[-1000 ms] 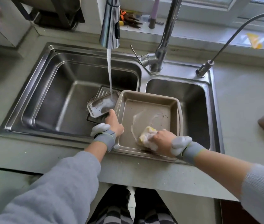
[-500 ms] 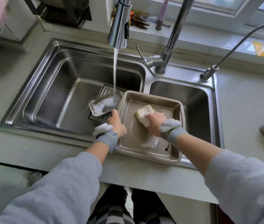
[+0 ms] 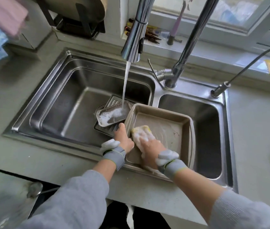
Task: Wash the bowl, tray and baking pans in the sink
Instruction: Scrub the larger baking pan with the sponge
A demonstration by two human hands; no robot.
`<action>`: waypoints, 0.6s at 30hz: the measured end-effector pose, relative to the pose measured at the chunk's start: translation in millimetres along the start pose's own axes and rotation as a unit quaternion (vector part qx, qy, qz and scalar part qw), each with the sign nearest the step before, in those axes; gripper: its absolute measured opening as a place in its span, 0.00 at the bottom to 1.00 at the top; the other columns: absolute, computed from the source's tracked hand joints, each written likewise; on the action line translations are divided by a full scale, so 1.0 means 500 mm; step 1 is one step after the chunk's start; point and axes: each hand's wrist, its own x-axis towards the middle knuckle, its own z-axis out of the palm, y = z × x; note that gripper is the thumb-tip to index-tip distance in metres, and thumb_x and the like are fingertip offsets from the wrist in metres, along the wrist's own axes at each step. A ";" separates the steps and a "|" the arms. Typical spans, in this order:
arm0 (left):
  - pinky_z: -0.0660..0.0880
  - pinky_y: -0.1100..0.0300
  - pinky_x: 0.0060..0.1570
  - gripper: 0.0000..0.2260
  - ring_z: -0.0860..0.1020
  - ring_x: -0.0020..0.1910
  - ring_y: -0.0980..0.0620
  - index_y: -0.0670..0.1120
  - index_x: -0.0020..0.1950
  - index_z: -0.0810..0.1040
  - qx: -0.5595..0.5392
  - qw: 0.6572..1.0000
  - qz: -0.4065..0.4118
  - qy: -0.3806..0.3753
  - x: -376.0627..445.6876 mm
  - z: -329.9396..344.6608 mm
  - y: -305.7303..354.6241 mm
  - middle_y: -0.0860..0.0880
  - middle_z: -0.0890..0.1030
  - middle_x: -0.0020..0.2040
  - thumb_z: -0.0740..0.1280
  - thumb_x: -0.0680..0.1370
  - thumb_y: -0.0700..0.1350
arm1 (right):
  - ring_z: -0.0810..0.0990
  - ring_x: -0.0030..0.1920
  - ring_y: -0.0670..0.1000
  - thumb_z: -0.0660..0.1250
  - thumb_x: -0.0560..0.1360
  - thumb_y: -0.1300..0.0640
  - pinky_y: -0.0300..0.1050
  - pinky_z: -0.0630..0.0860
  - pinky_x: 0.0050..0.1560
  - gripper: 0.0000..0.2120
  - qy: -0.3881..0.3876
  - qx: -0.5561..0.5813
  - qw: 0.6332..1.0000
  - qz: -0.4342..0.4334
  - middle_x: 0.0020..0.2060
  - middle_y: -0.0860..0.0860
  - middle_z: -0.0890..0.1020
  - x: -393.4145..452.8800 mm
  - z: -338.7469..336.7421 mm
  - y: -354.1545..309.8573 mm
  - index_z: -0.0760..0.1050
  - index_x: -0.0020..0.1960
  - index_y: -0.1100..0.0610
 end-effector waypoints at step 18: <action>0.68 0.53 0.41 0.11 0.76 0.50 0.36 0.40 0.53 0.66 0.000 0.999 0.046 0.008 0.009 0.003 -0.040 0.35 0.77 0.51 0.63 0.78 0.46 | 0.67 0.61 0.58 0.51 0.74 0.52 0.56 0.71 0.56 0.15 0.086 -0.024 0.996 -0.008 0.53 0.53 0.65 0.036 -0.097 -0.011 0.66 0.60 0.49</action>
